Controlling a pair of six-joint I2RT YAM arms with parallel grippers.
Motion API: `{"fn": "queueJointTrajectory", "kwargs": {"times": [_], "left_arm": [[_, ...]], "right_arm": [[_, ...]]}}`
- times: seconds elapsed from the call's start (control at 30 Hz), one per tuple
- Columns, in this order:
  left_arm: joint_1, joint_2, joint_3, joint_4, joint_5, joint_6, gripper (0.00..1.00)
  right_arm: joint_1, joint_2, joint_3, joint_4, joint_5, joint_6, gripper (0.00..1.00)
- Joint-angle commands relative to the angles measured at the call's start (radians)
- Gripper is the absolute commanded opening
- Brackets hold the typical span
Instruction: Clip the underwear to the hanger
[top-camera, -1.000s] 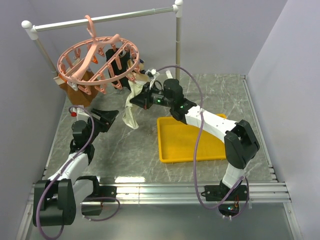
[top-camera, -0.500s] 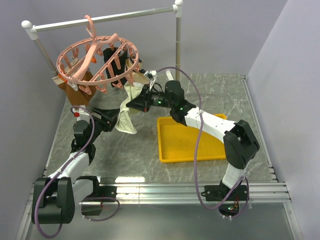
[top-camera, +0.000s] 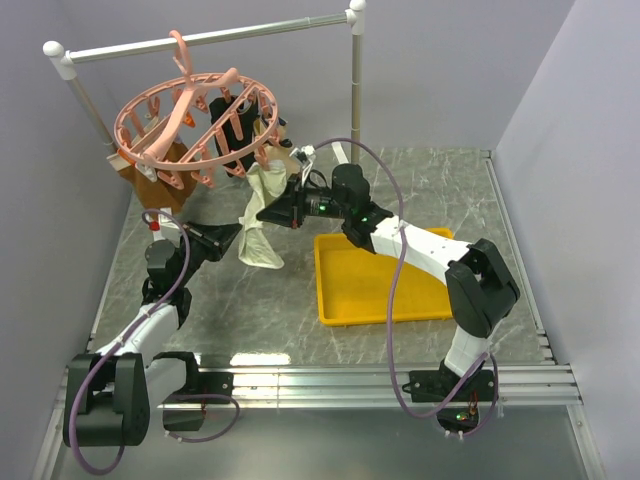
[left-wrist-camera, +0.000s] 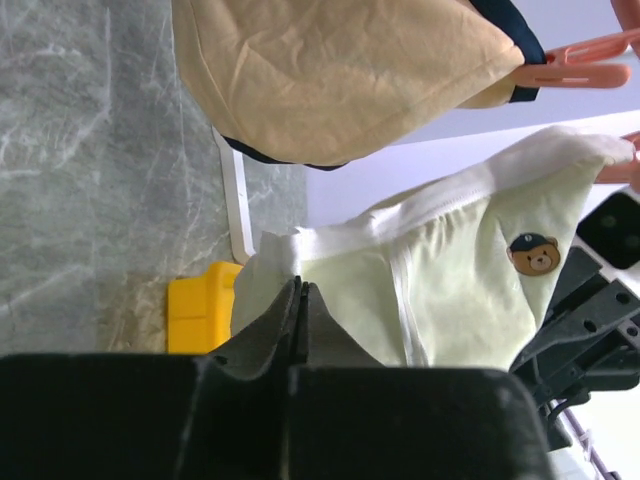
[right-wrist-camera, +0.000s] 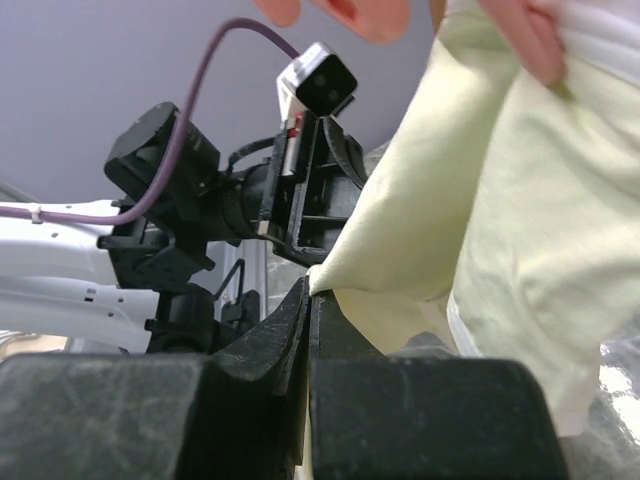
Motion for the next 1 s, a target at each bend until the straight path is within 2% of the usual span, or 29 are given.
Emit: {"fn": "queueJointTrajectory", "kwargs": {"times": [0.0,0.3,0.33,0.4,0.53,0.63,0.97], "left_arm": [[-0.004,-0.024,0.045,0.077,0.027,0.039,0.01],[-0.004,-0.052,0.048,0.079,0.048,0.094,0.01],[-0.029,-0.062,0.051,0.076,0.050,0.103,0.00],[-0.037,-0.072,0.058,0.023,0.019,0.140,0.01],[-0.036,-0.043,0.033,-0.051,-0.033,0.117,0.55],[-0.039,-0.003,0.025,-0.022,-0.036,0.096,0.61],[-0.045,0.092,0.055,0.062,-0.031,0.059,0.58]], "right_arm": [[-0.016,-0.060,-0.010,0.012,-0.014,-0.018,0.00],[-0.055,-0.083,-0.035,-0.038,-0.014,-0.045,0.00],[-0.056,-0.086,-0.038,-0.043,-0.011,-0.054,0.00],[-0.059,-0.089,-0.044,-0.034,-0.020,-0.056,0.00],[-0.064,-0.092,-0.053,0.014,-0.058,-0.013,0.00],[-0.064,-0.096,-0.052,0.027,-0.070,0.004,0.00],[-0.067,-0.092,-0.041,0.090,-0.123,0.084,0.00]]}}
